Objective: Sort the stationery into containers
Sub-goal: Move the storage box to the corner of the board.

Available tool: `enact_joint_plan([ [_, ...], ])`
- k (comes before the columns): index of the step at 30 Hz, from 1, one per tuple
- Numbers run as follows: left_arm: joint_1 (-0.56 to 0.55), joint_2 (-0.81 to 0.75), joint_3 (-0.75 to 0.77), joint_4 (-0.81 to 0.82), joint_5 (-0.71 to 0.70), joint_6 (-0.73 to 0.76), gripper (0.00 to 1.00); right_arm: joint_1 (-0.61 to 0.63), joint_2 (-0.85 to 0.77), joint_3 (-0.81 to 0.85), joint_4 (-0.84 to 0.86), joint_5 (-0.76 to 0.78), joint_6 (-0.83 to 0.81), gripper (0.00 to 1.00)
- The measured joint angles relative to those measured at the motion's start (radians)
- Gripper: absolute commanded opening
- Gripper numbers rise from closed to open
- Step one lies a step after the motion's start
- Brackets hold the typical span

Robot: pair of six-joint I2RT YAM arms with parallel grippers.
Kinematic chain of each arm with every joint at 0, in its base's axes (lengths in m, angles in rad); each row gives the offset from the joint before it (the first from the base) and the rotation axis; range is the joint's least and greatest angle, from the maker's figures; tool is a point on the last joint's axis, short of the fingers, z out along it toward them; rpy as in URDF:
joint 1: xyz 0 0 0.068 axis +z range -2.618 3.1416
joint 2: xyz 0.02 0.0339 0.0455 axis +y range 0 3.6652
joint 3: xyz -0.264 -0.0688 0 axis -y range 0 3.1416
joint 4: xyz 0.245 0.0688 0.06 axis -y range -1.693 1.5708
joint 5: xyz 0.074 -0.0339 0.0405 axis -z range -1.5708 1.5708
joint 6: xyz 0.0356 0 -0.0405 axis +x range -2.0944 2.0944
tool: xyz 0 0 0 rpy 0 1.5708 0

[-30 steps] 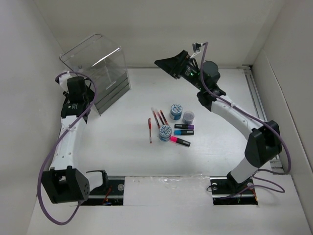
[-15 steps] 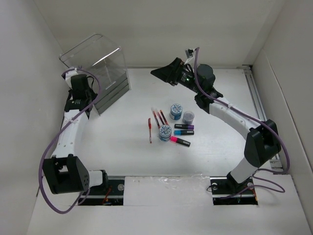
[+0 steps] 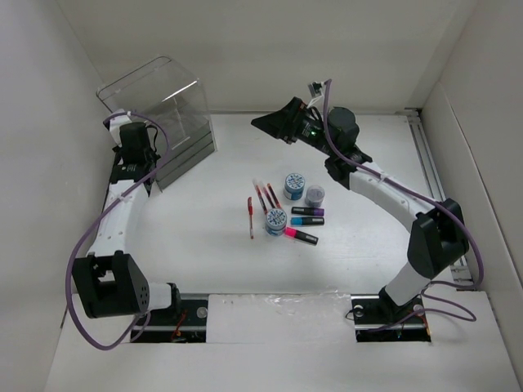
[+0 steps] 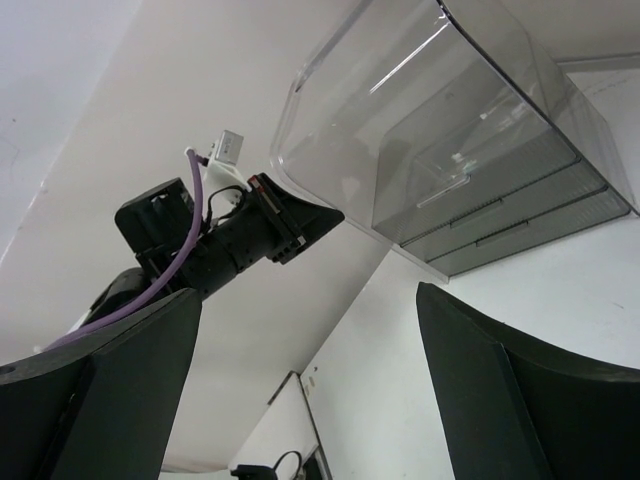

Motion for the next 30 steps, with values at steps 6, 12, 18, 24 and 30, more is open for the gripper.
enact_joint_plan([
  [6, 0.0, -0.006, -0.011, 0.013, 0.01, 0.019, 0.0, 0.0, 0.0, -0.002, 0.0, -0.002, 0.0, 0.96],
  [12, 0.0, -0.066, -0.063, 0.021, 0.031, 0.021, 0.0, 0.004, 0.009, -0.002, 0.001, -0.001, 0.0, 0.97],
  [18, 0.0, -0.164, -0.114, -0.045, 0.038, 0.013, 0.0, 0.027, 0.058, -0.002, 0.0, 0.007, 0.0, 0.98],
  [24, 0.001, -0.272, -0.165, -0.108, 0.101, 0.008, 0.0, 0.04, 0.08, -0.002, -0.002, 0.025, -0.003, 0.99],
  [30, 0.001, -0.373, -0.207, -0.164, 0.185, 0.007, 0.0, 0.04, 0.169, 0.116, -0.033, 0.014, -0.069, 0.99],
])
